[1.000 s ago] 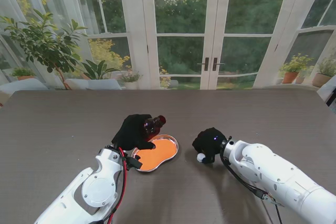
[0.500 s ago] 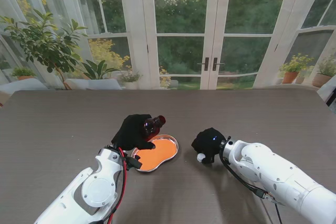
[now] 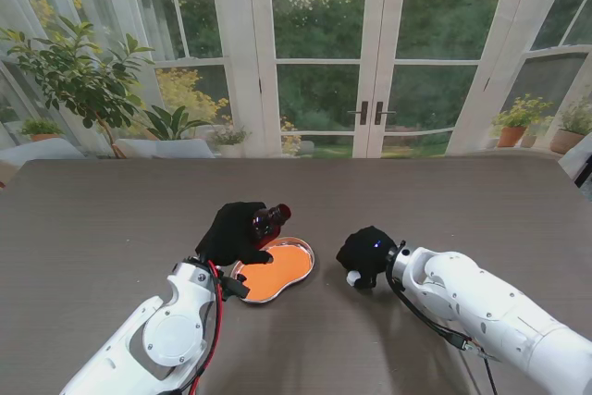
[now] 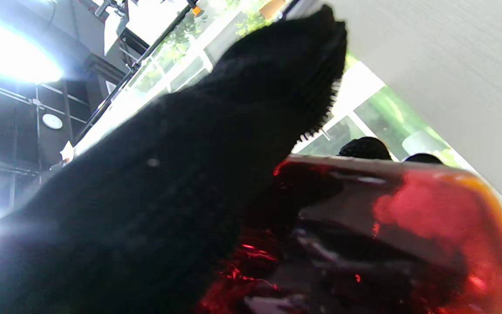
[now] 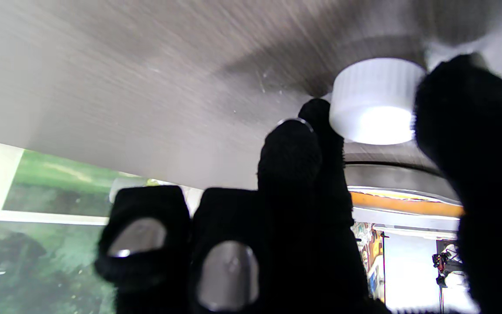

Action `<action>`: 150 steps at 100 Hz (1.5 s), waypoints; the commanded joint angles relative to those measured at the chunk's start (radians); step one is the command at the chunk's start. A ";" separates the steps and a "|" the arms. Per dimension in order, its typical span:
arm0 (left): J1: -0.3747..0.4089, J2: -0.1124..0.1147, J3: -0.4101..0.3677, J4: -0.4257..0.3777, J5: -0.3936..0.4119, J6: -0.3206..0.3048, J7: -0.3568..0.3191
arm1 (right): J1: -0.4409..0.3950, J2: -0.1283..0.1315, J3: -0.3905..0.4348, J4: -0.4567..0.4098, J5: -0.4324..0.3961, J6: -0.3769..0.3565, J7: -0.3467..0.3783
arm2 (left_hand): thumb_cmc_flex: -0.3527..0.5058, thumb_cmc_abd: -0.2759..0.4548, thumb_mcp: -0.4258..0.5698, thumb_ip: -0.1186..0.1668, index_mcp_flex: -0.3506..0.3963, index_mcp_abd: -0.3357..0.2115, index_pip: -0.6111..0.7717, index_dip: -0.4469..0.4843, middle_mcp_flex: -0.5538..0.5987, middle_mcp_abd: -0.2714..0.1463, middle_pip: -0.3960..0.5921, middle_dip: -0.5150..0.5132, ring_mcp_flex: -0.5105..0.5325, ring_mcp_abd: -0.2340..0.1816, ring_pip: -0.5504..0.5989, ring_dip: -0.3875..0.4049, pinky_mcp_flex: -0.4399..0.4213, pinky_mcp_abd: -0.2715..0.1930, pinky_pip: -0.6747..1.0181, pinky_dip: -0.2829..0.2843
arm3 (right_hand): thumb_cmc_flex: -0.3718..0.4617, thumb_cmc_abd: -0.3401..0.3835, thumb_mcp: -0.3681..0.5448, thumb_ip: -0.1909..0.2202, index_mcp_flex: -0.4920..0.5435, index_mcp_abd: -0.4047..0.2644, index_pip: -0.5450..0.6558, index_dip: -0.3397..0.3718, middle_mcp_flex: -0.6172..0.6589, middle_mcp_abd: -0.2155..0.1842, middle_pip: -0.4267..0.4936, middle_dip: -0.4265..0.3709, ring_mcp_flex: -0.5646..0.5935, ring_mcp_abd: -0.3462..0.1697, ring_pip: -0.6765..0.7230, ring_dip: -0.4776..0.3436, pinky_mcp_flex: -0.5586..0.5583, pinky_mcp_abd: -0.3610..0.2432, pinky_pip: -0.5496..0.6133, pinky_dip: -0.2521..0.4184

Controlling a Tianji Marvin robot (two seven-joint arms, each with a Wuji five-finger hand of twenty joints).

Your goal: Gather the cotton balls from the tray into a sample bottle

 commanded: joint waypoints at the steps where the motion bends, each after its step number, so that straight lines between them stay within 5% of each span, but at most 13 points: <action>1: 0.003 -0.002 -0.002 -0.007 -0.002 0.003 -0.020 | -0.008 -0.003 -0.011 0.013 -0.005 -0.007 0.016 | 0.091 1.062 0.067 0.038 0.097 -0.070 0.298 0.056 0.085 0.031 0.103 0.045 0.116 0.053 0.455 0.062 0.094 0.034 0.584 0.060 | 0.043 0.003 0.044 -0.046 0.041 -0.037 0.024 -0.080 0.084 0.009 0.036 -0.007 0.011 -0.047 0.066 0.019 0.025 0.040 0.054 0.005; 23: 0.005 -0.002 -0.004 -0.008 -0.002 0.002 -0.020 | -0.006 -0.004 -0.014 0.018 0.000 -0.013 0.014 | 0.092 1.061 0.067 0.038 0.097 -0.069 0.298 0.055 0.085 0.031 0.103 0.045 0.116 0.053 0.455 0.062 0.094 0.034 0.584 0.060 | 0.090 0.013 0.028 -0.087 0.044 -0.086 0.191 -0.202 0.086 0.011 0.066 -0.027 0.011 -0.040 0.071 0.021 0.027 0.048 0.056 0.004; 50: 0.008 -0.001 -0.007 -0.011 -0.001 0.005 -0.021 | -0.005 -0.001 -0.011 0.014 0.004 -0.037 0.042 | 0.091 1.061 0.068 0.038 0.097 -0.070 0.298 0.055 0.085 0.031 0.103 0.045 0.116 0.053 0.455 0.061 0.094 0.034 0.584 0.060 | 0.121 0.101 0.038 -0.064 0.060 -0.098 0.222 -0.209 0.083 0.002 0.053 -0.040 0.011 -0.039 0.056 0.014 0.009 0.042 0.052 0.005; 91: 0.011 -0.001 -0.009 -0.012 -0.002 0.008 -0.022 | -0.010 0.005 0.005 -0.002 -0.002 -0.047 0.069 | 0.091 1.061 0.068 0.038 0.096 -0.069 0.296 0.055 0.085 0.031 0.103 0.045 0.116 0.053 0.455 0.062 0.094 0.034 0.584 0.060 | 0.111 0.284 0.033 -0.018 -0.008 -0.103 0.210 -0.055 0.058 -0.016 0.017 0.025 0.013 -0.061 0.035 0.002 -0.014 -0.008 0.059 0.005; 150: 0.010 -0.001 -0.010 -0.012 -0.004 0.015 -0.024 | -0.036 0.004 0.081 -0.023 0.016 -0.102 0.125 | 0.091 1.062 0.067 0.038 0.096 -0.070 0.296 0.054 0.085 0.032 0.102 0.044 0.116 0.054 0.454 0.061 0.094 0.034 0.584 0.060 | 0.095 0.315 0.036 -0.014 -0.035 -0.112 0.224 0.002 0.046 -0.026 0.021 0.038 0.014 -0.075 0.023 -0.003 -0.019 -0.031 0.053 -0.002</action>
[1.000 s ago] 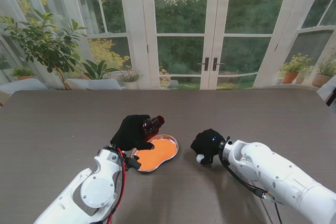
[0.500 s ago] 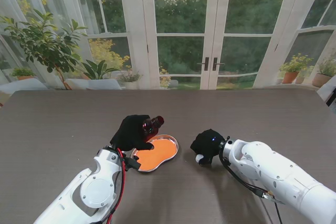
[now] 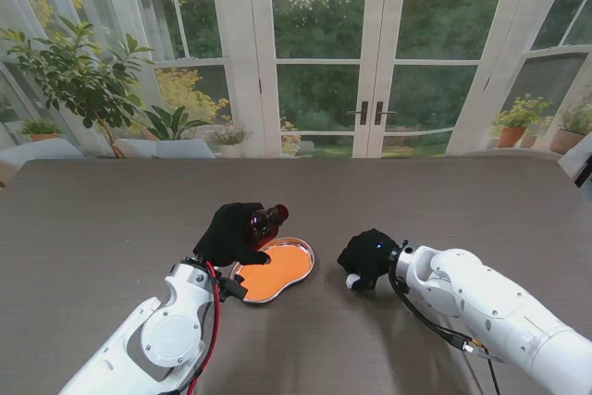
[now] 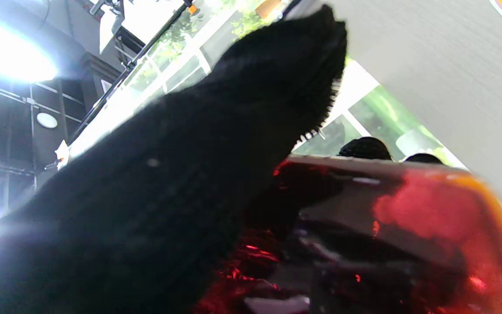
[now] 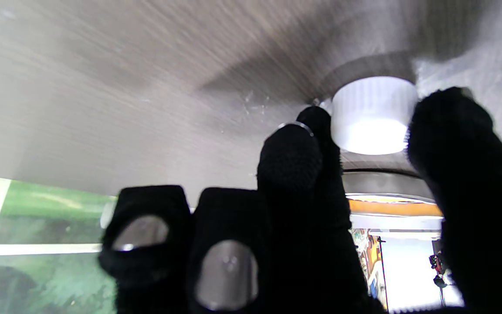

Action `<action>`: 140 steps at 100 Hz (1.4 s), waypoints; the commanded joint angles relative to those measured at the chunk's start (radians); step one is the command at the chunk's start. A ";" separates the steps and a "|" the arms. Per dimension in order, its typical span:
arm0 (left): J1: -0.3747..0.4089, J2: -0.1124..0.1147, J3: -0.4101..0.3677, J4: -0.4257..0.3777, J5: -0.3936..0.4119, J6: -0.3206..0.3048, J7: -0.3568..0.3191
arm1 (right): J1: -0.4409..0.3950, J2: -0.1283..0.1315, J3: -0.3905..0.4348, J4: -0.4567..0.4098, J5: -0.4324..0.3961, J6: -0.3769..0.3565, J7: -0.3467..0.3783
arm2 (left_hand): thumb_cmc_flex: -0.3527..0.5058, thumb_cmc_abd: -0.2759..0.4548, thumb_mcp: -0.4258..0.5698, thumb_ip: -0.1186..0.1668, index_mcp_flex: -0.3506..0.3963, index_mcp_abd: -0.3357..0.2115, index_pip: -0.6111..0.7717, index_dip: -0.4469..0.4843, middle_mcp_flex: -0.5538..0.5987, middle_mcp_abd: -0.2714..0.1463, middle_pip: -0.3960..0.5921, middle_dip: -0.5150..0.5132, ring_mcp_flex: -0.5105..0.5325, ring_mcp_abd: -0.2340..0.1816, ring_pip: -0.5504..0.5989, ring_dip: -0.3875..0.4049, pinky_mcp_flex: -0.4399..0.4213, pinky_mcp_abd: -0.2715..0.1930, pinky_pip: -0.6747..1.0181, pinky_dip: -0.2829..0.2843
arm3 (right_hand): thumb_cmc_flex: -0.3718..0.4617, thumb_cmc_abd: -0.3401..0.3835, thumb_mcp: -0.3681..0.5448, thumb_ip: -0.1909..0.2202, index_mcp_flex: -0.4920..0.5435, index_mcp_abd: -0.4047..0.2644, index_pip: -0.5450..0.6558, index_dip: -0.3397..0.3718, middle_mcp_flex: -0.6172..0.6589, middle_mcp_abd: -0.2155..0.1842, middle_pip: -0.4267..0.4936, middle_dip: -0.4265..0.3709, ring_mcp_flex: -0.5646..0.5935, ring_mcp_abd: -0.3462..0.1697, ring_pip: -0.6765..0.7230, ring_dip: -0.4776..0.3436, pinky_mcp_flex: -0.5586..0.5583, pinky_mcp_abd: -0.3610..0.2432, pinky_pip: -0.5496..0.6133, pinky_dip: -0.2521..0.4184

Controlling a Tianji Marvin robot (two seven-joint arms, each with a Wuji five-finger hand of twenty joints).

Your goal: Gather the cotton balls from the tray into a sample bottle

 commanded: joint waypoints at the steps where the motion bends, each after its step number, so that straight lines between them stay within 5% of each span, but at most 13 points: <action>1: 0.001 -0.002 0.000 -0.005 -0.003 0.004 -0.020 | -0.010 -0.002 0.003 -0.002 0.002 -0.014 0.018 | 0.091 1.062 0.067 0.038 0.096 -0.070 0.296 0.054 0.085 0.032 0.102 0.044 0.116 0.054 0.454 0.061 0.094 0.034 0.584 0.060 | 0.085 0.066 0.109 0.074 0.031 -0.127 0.094 0.050 0.045 -0.029 0.004 0.015 0.013 -0.086 0.024 -0.004 0.008 -0.024 0.053 -0.002; 51: 0.000 -0.001 0.001 -0.002 -0.008 0.023 -0.030 | -0.082 -0.011 0.156 -0.079 0.051 -0.038 0.121 | 0.091 1.061 0.068 0.038 0.097 -0.068 0.295 0.054 0.085 0.033 0.102 0.044 0.116 0.054 0.453 0.061 0.094 0.034 0.584 0.060 | 0.084 0.064 0.113 0.072 0.028 -0.125 0.106 0.047 0.044 -0.029 0.012 0.014 0.013 -0.087 0.025 -0.003 0.011 -0.030 0.053 -0.004; 98: 0.000 0.007 0.003 0.020 -0.016 0.037 -0.068 | -0.271 -0.022 0.498 -0.422 0.143 0.055 0.319 | 0.091 1.061 0.068 0.037 0.098 -0.068 0.295 0.055 0.084 0.033 0.102 0.044 0.116 0.054 0.453 0.061 0.093 0.035 0.583 0.060 | 0.092 0.059 0.111 0.073 0.032 -0.112 0.113 0.038 0.047 -0.020 0.015 0.008 0.013 -0.078 0.030 -0.001 0.013 -0.021 0.056 -0.004; 140: -0.022 0.009 0.026 0.050 -0.031 0.039 -0.095 | -0.364 -0.048 0.632 -0.687 0.261 0.149 0.340 | 0.091 1.061 0.067 0.037 0.097 -0.067 0.294 0.055 0.083 0.032 0.102 0.044 0.116 0.055 0.452 0.061 0.093 0.036 0.583 0.061 | 0.097 0.053 0.108 0.074 0.036 -0.102 0.110 0.038 0.051 -0.011 0.012 0.005 0.013 -0.069 0.034 0.000 0.013 -0.014 0.059 -0.002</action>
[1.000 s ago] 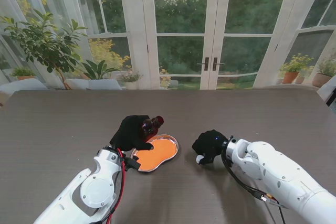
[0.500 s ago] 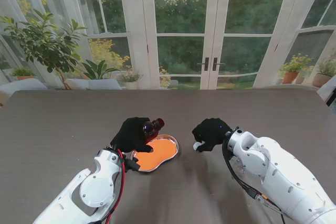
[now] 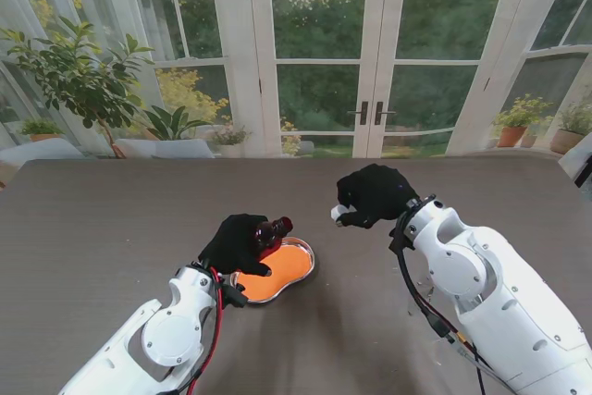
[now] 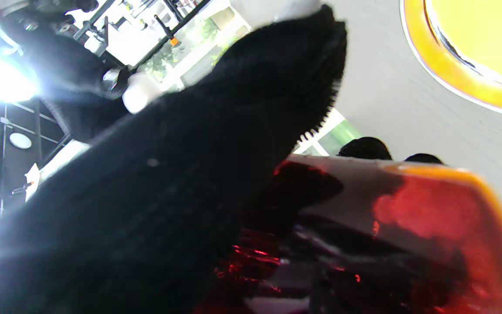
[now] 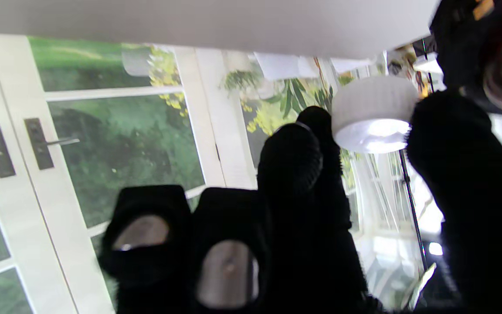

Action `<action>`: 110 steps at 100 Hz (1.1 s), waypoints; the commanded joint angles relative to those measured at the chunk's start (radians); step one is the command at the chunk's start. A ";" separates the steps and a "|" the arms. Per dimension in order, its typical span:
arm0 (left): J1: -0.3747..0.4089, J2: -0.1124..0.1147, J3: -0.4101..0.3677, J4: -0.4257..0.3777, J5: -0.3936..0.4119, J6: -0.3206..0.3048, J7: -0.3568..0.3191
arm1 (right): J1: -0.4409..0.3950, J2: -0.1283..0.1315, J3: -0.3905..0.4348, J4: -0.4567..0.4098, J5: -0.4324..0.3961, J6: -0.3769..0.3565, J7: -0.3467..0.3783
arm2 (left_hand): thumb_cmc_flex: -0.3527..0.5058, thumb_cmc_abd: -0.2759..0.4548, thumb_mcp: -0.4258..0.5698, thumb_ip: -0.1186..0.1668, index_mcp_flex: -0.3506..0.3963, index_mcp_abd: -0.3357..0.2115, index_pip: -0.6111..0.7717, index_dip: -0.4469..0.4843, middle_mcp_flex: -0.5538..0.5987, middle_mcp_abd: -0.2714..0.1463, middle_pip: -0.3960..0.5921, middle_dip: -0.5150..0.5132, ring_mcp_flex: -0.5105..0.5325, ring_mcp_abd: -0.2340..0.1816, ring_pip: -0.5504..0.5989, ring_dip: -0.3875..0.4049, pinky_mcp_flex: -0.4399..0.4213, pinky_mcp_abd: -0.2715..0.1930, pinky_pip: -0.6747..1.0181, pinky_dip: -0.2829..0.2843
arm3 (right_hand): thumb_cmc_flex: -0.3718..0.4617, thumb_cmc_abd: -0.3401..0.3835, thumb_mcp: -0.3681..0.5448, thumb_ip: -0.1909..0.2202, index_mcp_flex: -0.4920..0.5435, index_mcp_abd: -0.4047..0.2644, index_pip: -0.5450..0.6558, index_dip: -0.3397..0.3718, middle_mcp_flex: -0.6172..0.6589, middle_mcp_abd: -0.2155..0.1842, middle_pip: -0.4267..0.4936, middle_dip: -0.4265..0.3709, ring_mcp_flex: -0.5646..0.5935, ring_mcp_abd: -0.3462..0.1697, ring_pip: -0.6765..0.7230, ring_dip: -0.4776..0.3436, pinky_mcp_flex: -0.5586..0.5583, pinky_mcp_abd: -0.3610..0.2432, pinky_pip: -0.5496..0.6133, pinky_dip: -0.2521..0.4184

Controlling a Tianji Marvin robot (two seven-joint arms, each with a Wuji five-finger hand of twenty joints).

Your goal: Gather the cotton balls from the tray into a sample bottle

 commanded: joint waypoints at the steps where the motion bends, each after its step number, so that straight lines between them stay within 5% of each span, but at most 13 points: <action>1: -0.008 -0.004 0.006 0.005 -0.007 0.002 -0.024 | -0.006 -0.013 0.003 -0.040 0.010 0.003 -0.001 | 0.091 1.061 0.067 0.037 0.096 -0.067 0.294 0.055 0.083 0.032 0.102 0.044 0.116 0.055 0.452 0.061 0.093 0.036 0.583 0.061 | 0.098 0.052 0.108 0.074 0.037 -0.102 0.111 0.038 0.051 -0.008 0.012 0.005 0.013 -0.067 0.035 0.000 0.013 -0.011 0.059 -0.002; 32: -0.048 -0.007 0.033 0.024 -0.020 -0.009 -0.032 | -0.034 -0.028 -0.003 -0.117 0.077 0.000 -0.028 | 0.091 1.062 0.067 0.037 0.098 -0.066 0.295 0.055 0.084 0.031 0.103 0.044 0.116 0.055 0.452 0.062 0.093 0.036 0.583 0.061 | 0.099 0.052 0.107 0.075 0.039 -0.101 0.109 0.040 0.053 -0.007 0.011 0.005 0.013 -0.065 0.036 0.000 0.015 -0.011 0.060 -0.002; 110: -0.076 -0.002 0.044 0.032 -0.018 -0.031 -0.057 | -0.045 -0.032 -0.060 -0.138 0.123 -0.043 -0.025 | 0.092 1.062 0.066 0.038 0.096 -0.070 0.295 0.055 0.084 0.029 0.103 0.044 0.116 0.055 0.452 0.062 0.093 0.036 0.582 0.062 | 0.101 0.051 0.104 0.076 0.040 -0.092 0.105 0.044 0.055 -0.003 0.007 0.008 0.012 -0.061 0.038 0.000 0.013 -0.005 0.062 -0.001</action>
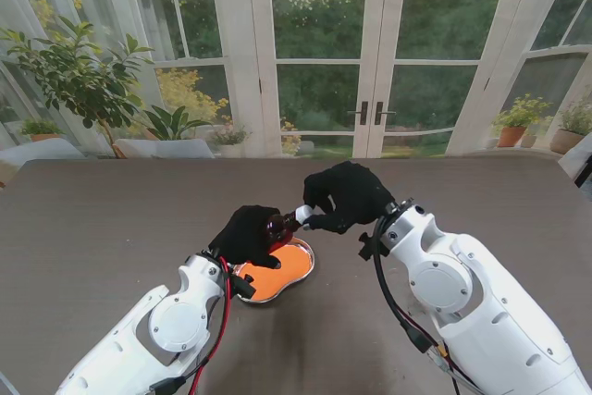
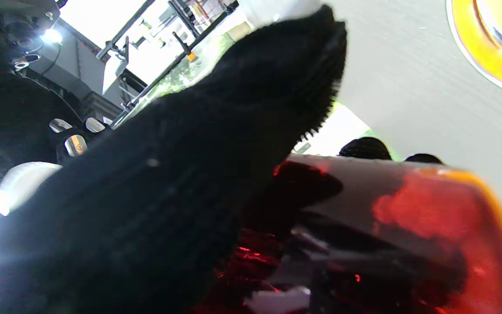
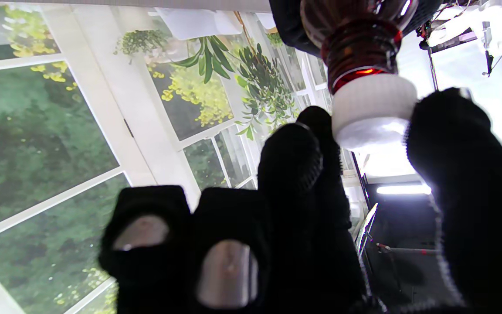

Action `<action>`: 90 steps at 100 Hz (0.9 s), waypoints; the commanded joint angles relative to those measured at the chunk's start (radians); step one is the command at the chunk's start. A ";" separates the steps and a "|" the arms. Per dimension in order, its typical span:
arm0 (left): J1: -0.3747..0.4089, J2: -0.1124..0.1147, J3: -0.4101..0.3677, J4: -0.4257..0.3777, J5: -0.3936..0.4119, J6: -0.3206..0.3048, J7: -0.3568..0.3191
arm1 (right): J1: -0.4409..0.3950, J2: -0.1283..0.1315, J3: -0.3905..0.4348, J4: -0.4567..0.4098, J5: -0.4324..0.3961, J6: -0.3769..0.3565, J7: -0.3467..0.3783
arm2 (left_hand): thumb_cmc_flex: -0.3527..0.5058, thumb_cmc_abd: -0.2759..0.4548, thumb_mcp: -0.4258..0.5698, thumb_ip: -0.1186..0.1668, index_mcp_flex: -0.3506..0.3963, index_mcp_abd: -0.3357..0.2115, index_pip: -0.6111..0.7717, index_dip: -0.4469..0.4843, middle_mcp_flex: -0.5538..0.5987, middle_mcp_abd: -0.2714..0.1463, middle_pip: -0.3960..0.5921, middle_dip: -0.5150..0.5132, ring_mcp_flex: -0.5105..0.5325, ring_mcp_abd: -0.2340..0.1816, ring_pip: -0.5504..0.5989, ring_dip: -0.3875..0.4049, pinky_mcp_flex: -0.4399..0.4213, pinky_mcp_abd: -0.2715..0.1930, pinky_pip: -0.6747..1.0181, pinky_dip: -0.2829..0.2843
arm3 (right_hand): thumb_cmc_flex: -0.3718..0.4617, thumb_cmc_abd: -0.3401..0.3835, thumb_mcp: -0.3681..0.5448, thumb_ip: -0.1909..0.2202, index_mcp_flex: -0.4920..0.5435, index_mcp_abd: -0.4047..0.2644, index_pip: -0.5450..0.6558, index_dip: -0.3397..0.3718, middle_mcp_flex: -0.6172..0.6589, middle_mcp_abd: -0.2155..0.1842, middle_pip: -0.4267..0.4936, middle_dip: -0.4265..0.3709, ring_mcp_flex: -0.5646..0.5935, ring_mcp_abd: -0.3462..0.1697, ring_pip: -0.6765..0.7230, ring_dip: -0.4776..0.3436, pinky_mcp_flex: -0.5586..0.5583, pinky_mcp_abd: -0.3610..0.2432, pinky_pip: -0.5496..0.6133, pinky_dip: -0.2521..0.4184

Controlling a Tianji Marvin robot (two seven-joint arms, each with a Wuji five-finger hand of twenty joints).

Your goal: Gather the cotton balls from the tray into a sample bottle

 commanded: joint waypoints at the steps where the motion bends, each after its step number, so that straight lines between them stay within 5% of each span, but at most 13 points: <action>1: 0.000 -0.002 -0.001 -0.001 -0.002 -0.003 -0.019 | -0.007 -0.005 -0.007 -0.010 -0.004 -0.009 0.018 | 0.091 1.062 0.066 0.038 0.096 -0.070 0.295 0.055 0.084 0.030 0.103 0.044 0.116 0.055 0.452 0.062 0.093 0.036 0.582 0.062 | 0.100 0.052 0.103 0.076 0.040 -0.093 0.105 0.044 0.055 -0.003 0.007 0.008 0.012 -0.061 0.038 0.000 0.013 -0.005 0.062 0.000; 90: 0.004 -0.001 -0.004 -0.005 0.000 -0.005 -0.022 | 0.015 -0.006 -0.040 0.023 -0.037 -0.012 -0.003 | 0.091 1.062 0.067 0.038 0.098 -0.069 0.297 0.055 0.084 0.030 0.104 0.044 0.116 0.054 0.451 0.062 0.093 0.036 0.582 0.062 | 0.101 0.052 0.104 0.076 0.041 -0.094 0.104 0.044 0.056 -0.003 0.006 0.009 0.012 -0.059 0.038 0.000 0.013 -0.003 0.061 0.000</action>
